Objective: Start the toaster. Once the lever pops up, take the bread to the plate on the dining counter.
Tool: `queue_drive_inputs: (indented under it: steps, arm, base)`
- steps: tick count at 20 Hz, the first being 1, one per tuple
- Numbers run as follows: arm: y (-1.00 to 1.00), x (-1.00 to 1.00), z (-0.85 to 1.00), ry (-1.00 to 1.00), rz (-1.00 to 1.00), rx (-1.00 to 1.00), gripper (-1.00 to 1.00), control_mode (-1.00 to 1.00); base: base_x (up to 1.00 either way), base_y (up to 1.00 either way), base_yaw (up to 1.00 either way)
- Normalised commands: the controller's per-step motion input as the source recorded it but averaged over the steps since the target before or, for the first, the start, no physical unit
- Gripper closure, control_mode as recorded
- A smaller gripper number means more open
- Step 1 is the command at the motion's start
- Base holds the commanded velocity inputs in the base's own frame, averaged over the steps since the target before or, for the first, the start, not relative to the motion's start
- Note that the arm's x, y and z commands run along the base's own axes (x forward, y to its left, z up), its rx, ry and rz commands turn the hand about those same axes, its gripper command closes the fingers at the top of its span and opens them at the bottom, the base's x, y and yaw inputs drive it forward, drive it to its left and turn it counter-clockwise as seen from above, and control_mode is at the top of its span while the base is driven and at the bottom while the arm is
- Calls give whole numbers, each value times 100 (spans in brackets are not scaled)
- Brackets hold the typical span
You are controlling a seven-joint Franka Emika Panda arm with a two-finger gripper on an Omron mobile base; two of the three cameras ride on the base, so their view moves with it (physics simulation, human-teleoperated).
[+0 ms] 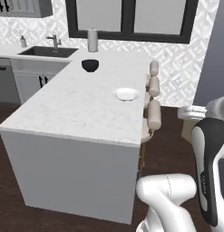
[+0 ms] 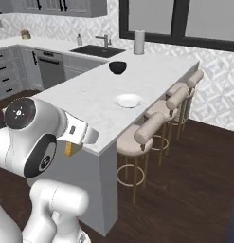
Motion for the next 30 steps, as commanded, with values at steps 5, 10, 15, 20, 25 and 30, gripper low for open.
queue_drive_inputs:
  steps: [5,10,15,20,25,30]
  arm:
    - [0,0,0,0,0,0,100,100]
    - [0,0,0,0,0,0,100,100]
    - [0,0,0,0,0,0,100,100]
    - [0,0,0,0,0,0,100,100]
    - [0,0,0,0,0,0,100,100]
    - [0,0,0,0,0,0,100,100]
  base:
    - [14,-82,45]
    - [16,-77,49]
    - [13,-77,49]
    - [8,-83,47]
    - [5,-86,46]
    - [0,-84,47]
